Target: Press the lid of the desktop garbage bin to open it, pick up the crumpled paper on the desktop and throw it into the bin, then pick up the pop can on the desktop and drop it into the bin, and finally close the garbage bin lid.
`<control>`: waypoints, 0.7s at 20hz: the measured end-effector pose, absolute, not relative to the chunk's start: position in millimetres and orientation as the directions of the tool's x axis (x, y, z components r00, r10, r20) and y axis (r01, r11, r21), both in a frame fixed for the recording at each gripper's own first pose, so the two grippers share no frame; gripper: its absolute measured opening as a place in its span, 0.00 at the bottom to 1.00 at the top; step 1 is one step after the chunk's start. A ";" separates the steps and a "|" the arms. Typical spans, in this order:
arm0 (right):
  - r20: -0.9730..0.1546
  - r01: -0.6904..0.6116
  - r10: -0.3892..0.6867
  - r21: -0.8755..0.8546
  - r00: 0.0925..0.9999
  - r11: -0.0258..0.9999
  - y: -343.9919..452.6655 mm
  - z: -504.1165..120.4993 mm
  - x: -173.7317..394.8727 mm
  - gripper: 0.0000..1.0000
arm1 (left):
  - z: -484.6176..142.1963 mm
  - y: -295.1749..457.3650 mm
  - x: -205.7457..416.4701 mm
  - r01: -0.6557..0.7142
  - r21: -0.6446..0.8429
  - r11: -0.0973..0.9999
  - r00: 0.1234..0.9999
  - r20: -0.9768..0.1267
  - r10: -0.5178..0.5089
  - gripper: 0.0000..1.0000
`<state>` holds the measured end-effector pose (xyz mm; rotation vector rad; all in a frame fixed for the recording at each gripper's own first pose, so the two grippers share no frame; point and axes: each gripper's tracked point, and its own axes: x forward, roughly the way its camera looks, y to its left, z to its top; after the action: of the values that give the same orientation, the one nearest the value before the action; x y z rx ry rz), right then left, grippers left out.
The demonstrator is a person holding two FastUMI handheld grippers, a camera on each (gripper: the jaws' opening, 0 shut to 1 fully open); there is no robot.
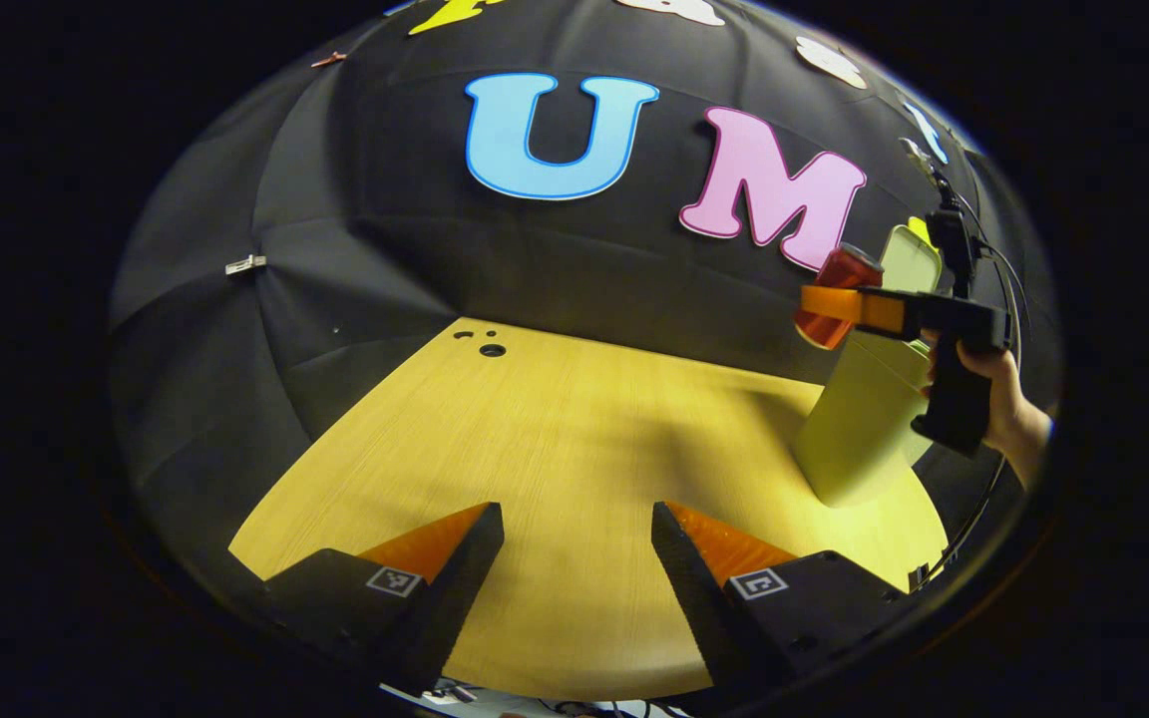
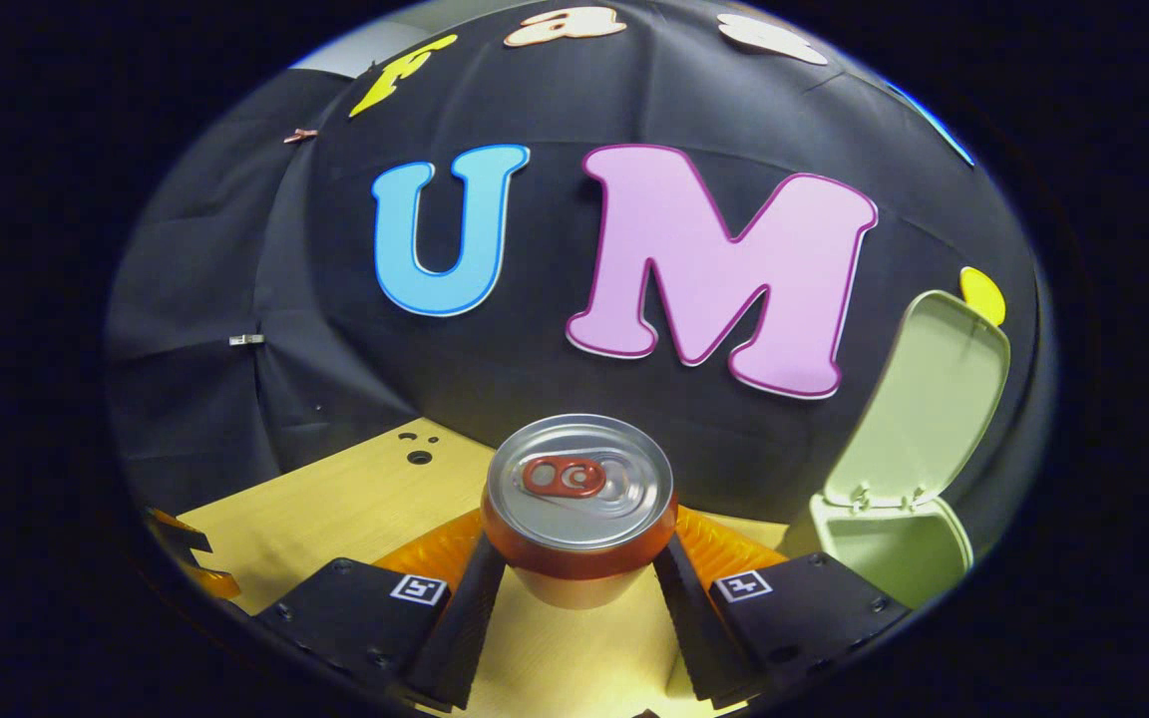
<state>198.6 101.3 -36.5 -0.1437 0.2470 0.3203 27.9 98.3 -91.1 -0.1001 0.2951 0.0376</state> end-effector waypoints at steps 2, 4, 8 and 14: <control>-0.240 -0.291 0.264 -0.088 0.934 0.953 80.7 -16.0 200.8 0.82 | -90.0 90.9 35.6 -0.028 -0.080 0.996 0.956 -0.295 0.003 0.96; -0.221 -0.247 0.225 -0.081 0.949 0.966 56.4 -0.1 202.5 0.82 | -86.5 81.7 42.4 -0.003 -0.068 0.998 0.957 -0.289 -0.017 0.96; -0.197 -0.160 0.139 -0.091 0.970 0.983 0.5 16.9 203.8 0.81 | -79.8 56.0 55.6 0.051 -0.056 0.997 0.959 -0.276 -0.065 0.96; -0.196 -0.054 0.032 -0.108 0.980 0.993 -78.1 22.5 208.0 0.81 | -82.5 29.9 65.7 0.089 -0.025 0.996 0.954 -0.285 -0.092 0.96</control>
<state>208.0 -78.1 22.5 -0.1132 0.1947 0.0437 65.7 29.9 -82.5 -0.0120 0.2901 -0.0921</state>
